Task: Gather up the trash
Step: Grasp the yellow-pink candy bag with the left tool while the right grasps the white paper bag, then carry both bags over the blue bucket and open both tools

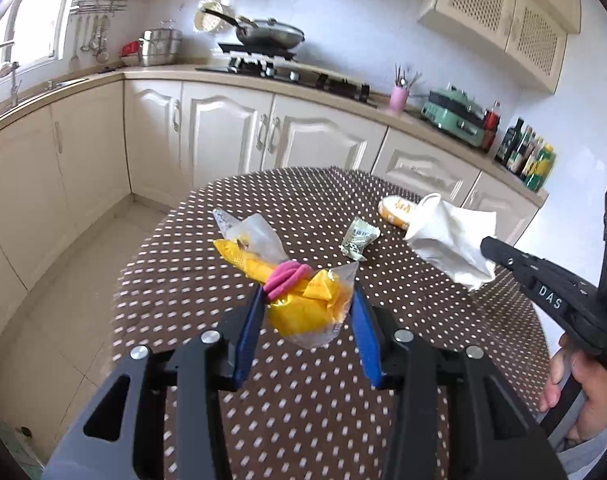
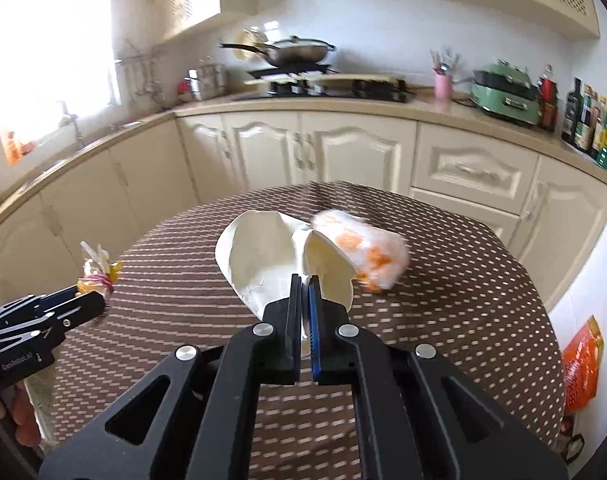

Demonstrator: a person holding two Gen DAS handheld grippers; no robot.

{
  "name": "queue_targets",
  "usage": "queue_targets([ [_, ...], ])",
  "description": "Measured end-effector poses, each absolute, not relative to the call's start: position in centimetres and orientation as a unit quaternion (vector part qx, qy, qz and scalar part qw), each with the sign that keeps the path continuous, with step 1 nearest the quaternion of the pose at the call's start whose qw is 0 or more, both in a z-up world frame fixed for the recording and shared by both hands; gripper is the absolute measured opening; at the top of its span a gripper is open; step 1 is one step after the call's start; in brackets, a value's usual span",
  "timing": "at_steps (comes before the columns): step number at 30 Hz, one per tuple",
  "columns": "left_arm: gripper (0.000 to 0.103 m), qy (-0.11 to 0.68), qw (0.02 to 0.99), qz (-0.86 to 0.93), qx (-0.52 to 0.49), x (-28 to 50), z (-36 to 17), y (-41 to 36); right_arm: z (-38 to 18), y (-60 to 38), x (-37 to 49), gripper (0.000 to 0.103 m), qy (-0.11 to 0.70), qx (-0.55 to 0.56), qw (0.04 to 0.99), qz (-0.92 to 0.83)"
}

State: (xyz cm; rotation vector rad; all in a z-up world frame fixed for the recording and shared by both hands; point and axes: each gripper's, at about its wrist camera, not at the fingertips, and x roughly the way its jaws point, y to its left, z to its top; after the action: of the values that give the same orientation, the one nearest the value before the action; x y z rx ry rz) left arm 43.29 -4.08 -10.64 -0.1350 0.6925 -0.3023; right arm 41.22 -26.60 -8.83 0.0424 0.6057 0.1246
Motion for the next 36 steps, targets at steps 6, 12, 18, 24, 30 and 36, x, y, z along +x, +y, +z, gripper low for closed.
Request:
queue_targets([
  [6, 0.042, 0.317, 0.937, -0.119, -0.087, 38.8, -9.2, 1.1, -7.4, -19.9, 38.6, 0.002, 0.287, 0.002, 0.949, 0.127],
  [12, 0.042, 0.313, 0.940, -0.071, -0.118, 34.3, -9.7, 8.5, -7.4, -10.3, 36.3, 0.002, 0.291, -0.025, 0.933, 0.209],
  [18, 0.042, 0.326, 0.933, -0.003, -0.154, 29.7, -12.6, 17.0, -9.6, -0.1, 34.3, 0.002, 0.313, -0.054, 0.904, 0.286],
  [24, 0.042, 0.364, 0.911, 0.066, -0.182, 26.9, -17.9, 23.6, -14.7, 8.5, 32.8, 0.002, 0.348, -0.107, 0.869, 0.336],
  [30, 0.042, 0.413, 0.878, 0.088, -0.225, 26.5, -24.5, 27.5, -21.8, 13.3, 33.1, 0.003, 0.404, -0.150, 0.836, 0.340],
  [36, 0.042, 0.469, 0.845, 0.081, -0.243, 27.9, -30.9, 28.0, -28.9, 15.3, 35.3, 0.003, 0.473, -0.175, 0.800, 0.325],
])
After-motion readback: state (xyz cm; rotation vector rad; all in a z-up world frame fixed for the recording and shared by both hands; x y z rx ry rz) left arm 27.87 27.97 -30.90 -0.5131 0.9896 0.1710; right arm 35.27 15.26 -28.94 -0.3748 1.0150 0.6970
